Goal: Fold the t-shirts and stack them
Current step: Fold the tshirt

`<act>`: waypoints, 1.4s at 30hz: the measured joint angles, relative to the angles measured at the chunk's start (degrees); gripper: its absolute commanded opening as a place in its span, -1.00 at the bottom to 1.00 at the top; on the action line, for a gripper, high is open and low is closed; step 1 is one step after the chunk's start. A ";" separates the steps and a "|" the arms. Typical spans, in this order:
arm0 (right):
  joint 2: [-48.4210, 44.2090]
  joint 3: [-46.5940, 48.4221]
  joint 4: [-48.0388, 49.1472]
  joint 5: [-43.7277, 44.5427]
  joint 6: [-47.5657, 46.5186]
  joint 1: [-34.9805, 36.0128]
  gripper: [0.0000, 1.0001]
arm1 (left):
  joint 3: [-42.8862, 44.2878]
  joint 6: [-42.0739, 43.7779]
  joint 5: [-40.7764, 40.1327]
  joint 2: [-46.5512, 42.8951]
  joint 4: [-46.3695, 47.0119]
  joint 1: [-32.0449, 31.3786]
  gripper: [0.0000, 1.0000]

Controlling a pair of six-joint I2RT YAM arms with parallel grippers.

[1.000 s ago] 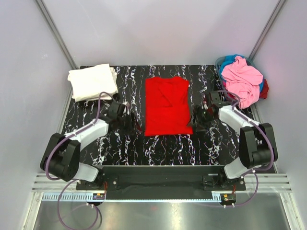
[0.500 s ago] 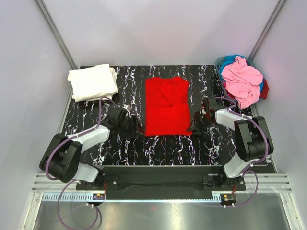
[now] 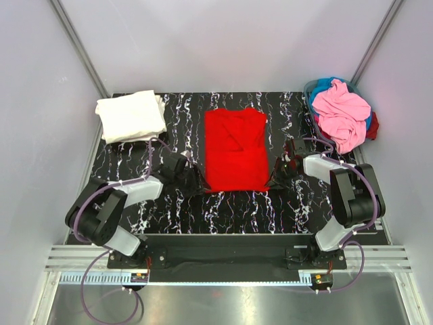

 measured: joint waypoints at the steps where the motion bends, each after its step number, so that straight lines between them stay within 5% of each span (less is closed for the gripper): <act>1: 0.00 0.00 0.00 0.00 0.00 0.00 -0.57 | 0.00 -0.42 0.00 0.35 0.76 -0.04 0.06; 5: 0.00 -0.04 0.17 0.00 0.00 0.00 -0.59 | 0.57 -1.18 -0.11 1.77 2.73 -0.35 -0.02; 11: 0.00 -0.13 0.42 0.02 0.20 0.00 -1.00 | 1.03 -1.97 -0.98 3.78 3.32 -1.07 -0.81; 13: 0.00 -0.13 0.37 0.02 0.22 0.00 -1.00 | 1.05 -2.08 -1.03 4.17 3.45 -1.11 -1.00; 23: -4.33 -3.37 -0.72 -1.01 0.74 0.00 -1.00 | 0.94 -2.16 -4.79 -3.43 -2.36 -4.33 -1.00; 34: -34.36 -14.53 -11.78 -4.68 6.56 0.00 -1.00 | -2.43 -8.57 -13.68 -27.74 -15.45 -18.53 -1.00; 42: -51.67 -12.83 -24.24 -5.14 9.68 0.00 -1.00 | -1.44 -13.77 -19.82 -34.07 -27.04 -26.16 -1.00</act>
